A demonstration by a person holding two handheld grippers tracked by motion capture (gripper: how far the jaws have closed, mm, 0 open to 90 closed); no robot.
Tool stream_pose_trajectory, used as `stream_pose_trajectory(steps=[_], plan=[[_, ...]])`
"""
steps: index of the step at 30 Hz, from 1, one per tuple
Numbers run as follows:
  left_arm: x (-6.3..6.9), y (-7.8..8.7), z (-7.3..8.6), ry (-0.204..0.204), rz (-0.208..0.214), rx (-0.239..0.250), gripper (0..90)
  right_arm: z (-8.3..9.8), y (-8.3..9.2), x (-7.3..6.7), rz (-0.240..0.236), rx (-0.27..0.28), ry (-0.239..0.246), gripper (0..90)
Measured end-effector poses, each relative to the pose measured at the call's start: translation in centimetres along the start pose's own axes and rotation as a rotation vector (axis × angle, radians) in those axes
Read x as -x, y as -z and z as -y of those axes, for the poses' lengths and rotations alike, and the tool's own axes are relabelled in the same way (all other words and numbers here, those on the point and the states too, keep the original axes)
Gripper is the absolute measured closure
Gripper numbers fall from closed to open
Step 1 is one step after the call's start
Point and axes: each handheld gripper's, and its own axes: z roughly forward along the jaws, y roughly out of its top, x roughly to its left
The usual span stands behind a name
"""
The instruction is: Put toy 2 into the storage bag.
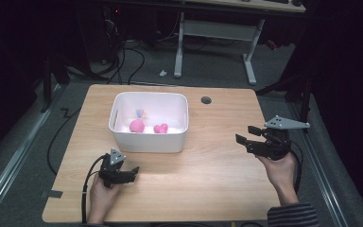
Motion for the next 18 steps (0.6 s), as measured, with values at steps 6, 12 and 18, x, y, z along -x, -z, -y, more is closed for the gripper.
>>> stream_pose_trajectory(steps=[6,12,18], plan=[[0.0,0.0,0.0,-0.001,-0.002,0.000,18.7,1.9,-0.2,0.2,-0.001,-0.011,-0.035,39.0],[0.0,0.0,0.0,-0.001,-0.002,0.000,18.7,3.2,-0.4,0.3,0.000,-0.022,-0.055,38.9],[0.0,0.0,0.0,0.000,-0.003,0.000,18.7,4.5,-0.9,0.5,-0.002,-0.021,-0.066,39.0]])
